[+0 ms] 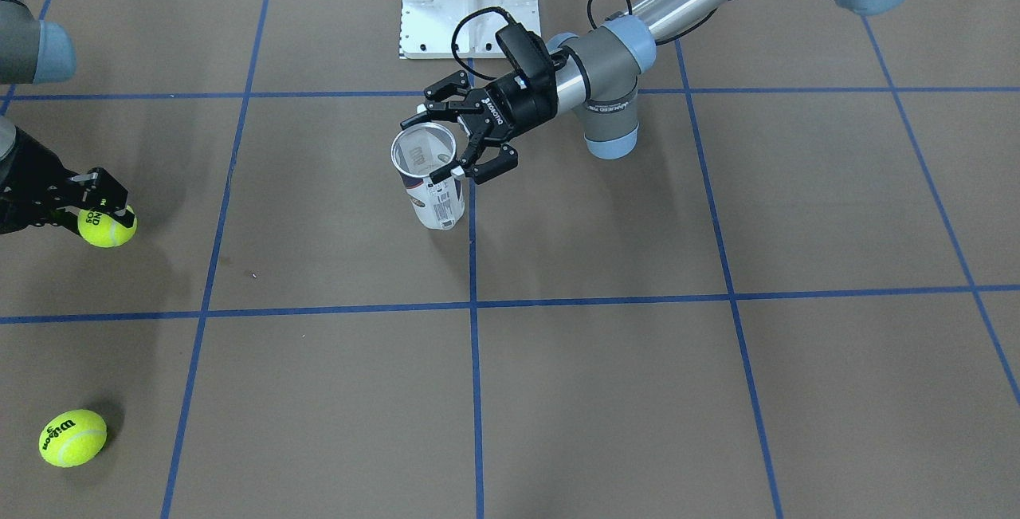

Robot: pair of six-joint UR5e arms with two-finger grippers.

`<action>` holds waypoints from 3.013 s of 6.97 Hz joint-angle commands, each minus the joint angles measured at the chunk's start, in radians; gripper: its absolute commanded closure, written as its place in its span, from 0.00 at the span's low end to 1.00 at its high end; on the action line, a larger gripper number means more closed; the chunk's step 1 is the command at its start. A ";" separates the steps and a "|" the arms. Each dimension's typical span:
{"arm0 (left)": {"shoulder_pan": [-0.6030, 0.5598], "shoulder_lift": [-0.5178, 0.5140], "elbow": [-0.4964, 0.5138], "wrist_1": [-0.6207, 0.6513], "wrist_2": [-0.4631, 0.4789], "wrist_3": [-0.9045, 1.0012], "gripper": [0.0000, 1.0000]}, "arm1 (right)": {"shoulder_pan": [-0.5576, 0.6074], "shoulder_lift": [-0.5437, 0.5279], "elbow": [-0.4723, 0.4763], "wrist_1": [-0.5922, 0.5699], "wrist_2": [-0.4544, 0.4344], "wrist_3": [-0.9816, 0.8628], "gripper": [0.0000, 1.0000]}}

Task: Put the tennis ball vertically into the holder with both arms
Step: 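Grasp the nearer yellow tennis ball with the right gripper while the left holds the can, then carry the yellow ball with the right gripper over the can's opening, then lower the ball into the can and open the right gripper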

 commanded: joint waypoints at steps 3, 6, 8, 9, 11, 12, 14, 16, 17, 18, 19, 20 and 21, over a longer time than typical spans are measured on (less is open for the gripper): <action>0.001 0.006 0.036 -0.097 0.034 0.071 0.23 | -0.050 0.247 0.085 -0.181 0.025 0.270 1.00; 0.007 0.070 0.036 -0.146 0.036 0.125 0.23 | -0.136 0.436 0.133 -0.328 -0.001 0.472 1.00; 0.012 0.070 0.036 -0.147 0.036 0.123 0.23 | -0.208 0.522 0.120 -0.340 -0.068 0.569 1.00; 0.012 0.066 0.036 -0.146 0.037 0.123 0.23 | -0.239 0.586 0.120 -0.408 -0.103 0.583 1.00; 0.015 0.066 0.036 -0.147 0.054 0.121 0.23 | -0.257 0.663 0.120 -0.477 -0.108 0.631 1.00; 0.020 0.066 0.036 -0.147 0.056 0.123 0.23 | -0.264 0.677 0.120 -0.477 -0.111 0.632 1.00; 0.021 0.064 0.036 -0.146 0.056 0.121 0.23 | -0.326 0.691 0.116 -0.475 -0.197 0.672 1.00; 0.021 0.063 0.036 -0.147 0.056 0.121 0.23 | -0.342 0.691 0.116 -0.477 -0.203 0.672 1.00; 0.021 0.063 0.036 -0.147 0.057 0.121 0.23 | -0.346 0.690 0.118 -0.477 -0.203 0.671 1.00; 0.021 0.063 0.036 -0.147 0.068 0.121 0.23 | -0.350 0.685 0.118 -0.477 -0.205 0.671 1.00; 0.021 0.063 0.036 -0.147 0.068 0.120 0.23 | -0.351 0.686 0.118 -0.477 -0.205 0.671 1.00; 0.021 0.063 0.036 -0.146 0.068 0.120 0.23 | -0.353 0.688 0.112 -0.477 -0.205 0.671 0.97; 0.021 0.063 0.036 -0.147 0.070 0.120 0.23 | -0.356 0.688 0.106 -0.475 -0.206 0.671 0.65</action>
